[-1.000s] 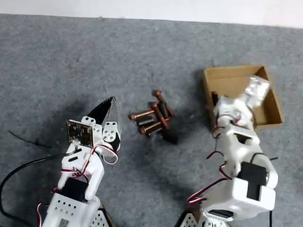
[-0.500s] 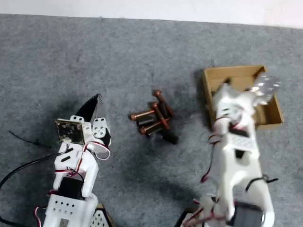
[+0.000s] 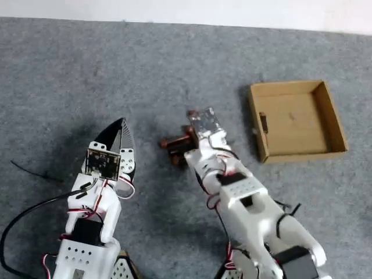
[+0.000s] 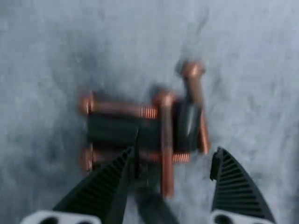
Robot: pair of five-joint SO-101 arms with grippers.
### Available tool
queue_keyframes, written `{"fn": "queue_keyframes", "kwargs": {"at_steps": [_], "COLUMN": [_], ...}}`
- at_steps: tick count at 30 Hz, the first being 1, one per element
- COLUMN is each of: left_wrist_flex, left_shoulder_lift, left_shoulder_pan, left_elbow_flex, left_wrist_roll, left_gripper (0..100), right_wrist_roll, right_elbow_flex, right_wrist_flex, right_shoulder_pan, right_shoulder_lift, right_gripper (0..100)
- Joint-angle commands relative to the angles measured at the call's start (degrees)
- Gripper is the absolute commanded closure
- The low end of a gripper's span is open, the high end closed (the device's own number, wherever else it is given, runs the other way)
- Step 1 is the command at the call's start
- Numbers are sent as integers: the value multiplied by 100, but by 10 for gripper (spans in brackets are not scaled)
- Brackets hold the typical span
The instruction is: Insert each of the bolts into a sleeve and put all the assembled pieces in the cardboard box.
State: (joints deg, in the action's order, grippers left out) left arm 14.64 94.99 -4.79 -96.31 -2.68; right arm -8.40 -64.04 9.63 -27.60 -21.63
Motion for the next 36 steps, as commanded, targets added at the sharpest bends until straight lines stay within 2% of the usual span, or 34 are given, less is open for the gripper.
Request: {"fn": "queue_keyframes", "kwargs": {"at_steps": [1,5,9,25,28,36], "left_wrist_flex": [9,9,18,26,26,26], "left_shoulder_lift": [110,110,110,110,110,110], "left_shoulder_pan": [101,101,92,84,75,75], "left_elbow_flex": [-101,-101,-101,-101,-101,-110], "left_wrist_roll": [-53,-53,-53,-53,-53,-53], "left_gripper": [993,993,993,993,993,993], "right_wrist_roll": [-88,-167,-686,-721,-712,-730], "right_elbow_flex": [708,919,796,66,-57,-57], "right_wrist_flex": [1367,2211,2615,2404,2035,1868], "right_shoulder_pan": [-57,-75,-75,-374,-365,-365], "right_shoulder_lift": [-84,-523,-778,-778,-752,268], "right_gripper": [768,768,768,768,768,768]}}
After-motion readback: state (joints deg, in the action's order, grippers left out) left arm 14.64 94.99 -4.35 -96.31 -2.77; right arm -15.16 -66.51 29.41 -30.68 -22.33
